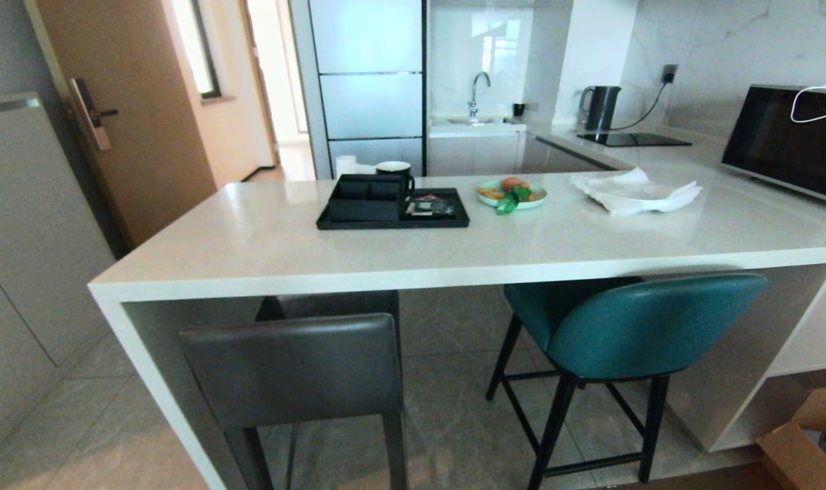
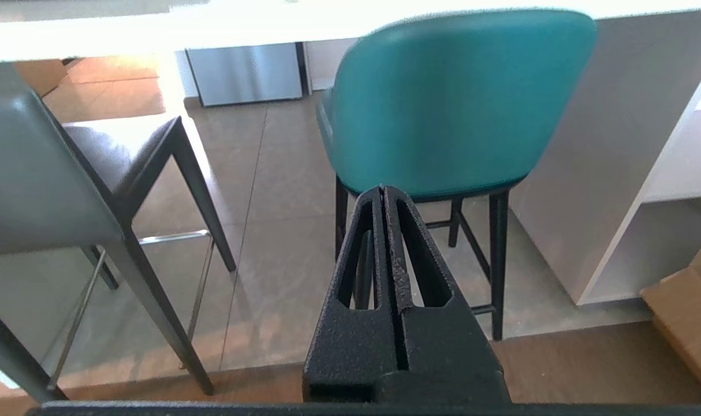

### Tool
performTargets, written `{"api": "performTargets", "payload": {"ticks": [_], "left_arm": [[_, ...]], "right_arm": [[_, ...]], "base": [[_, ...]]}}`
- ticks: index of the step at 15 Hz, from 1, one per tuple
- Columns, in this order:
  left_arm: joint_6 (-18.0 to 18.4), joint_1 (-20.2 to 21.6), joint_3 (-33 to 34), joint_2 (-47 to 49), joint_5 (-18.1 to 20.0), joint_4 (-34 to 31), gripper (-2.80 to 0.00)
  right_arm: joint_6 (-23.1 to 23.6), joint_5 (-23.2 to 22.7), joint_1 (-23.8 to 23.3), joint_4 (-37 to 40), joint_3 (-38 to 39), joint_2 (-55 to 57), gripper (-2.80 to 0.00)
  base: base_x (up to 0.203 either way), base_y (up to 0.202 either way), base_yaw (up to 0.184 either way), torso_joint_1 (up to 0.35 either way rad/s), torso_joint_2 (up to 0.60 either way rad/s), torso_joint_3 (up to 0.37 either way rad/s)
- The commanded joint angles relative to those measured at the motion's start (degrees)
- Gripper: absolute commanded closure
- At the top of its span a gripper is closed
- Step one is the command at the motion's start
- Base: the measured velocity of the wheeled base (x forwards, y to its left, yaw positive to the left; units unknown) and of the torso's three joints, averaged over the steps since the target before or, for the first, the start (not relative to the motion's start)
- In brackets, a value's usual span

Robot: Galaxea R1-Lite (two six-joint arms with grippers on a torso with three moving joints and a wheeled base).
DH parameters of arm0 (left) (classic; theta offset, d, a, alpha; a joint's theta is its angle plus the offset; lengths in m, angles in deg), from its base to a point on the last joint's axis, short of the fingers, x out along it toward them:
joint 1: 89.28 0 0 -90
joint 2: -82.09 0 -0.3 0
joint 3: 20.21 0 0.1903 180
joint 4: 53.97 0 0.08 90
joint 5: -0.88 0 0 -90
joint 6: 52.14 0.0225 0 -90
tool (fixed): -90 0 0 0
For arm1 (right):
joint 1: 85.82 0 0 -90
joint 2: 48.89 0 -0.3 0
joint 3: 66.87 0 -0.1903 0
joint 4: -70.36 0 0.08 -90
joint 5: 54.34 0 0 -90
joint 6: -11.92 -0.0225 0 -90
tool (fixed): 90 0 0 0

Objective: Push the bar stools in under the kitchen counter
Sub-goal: Pull the gray chair out from under the dining table

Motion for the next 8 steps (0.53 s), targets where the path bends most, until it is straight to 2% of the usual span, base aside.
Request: {"api": "performTargets", "payload": {"ticks": [1, 8], "left_arm": [[-0.03, 0.0, 0.18, 0.0, -0.04, 0.07, 0.0], [-0.03, 0.0, 0.18, 0.0, -0.04, 0.07, 0.0]], "right_arm": [[-0.02, 0.02, 0.0, -0.04, 0.18, 0.09, 0.0], [-0.03, 0.02, 0.0, -0.04, 0.18, 0.09, 0.0]], "base": [[0.0, 0.0, 0.0, -0.215, 0.51, 0.281], [0.0, 0.0, 0.0, -0.202, 0.49, 0.285]]}}
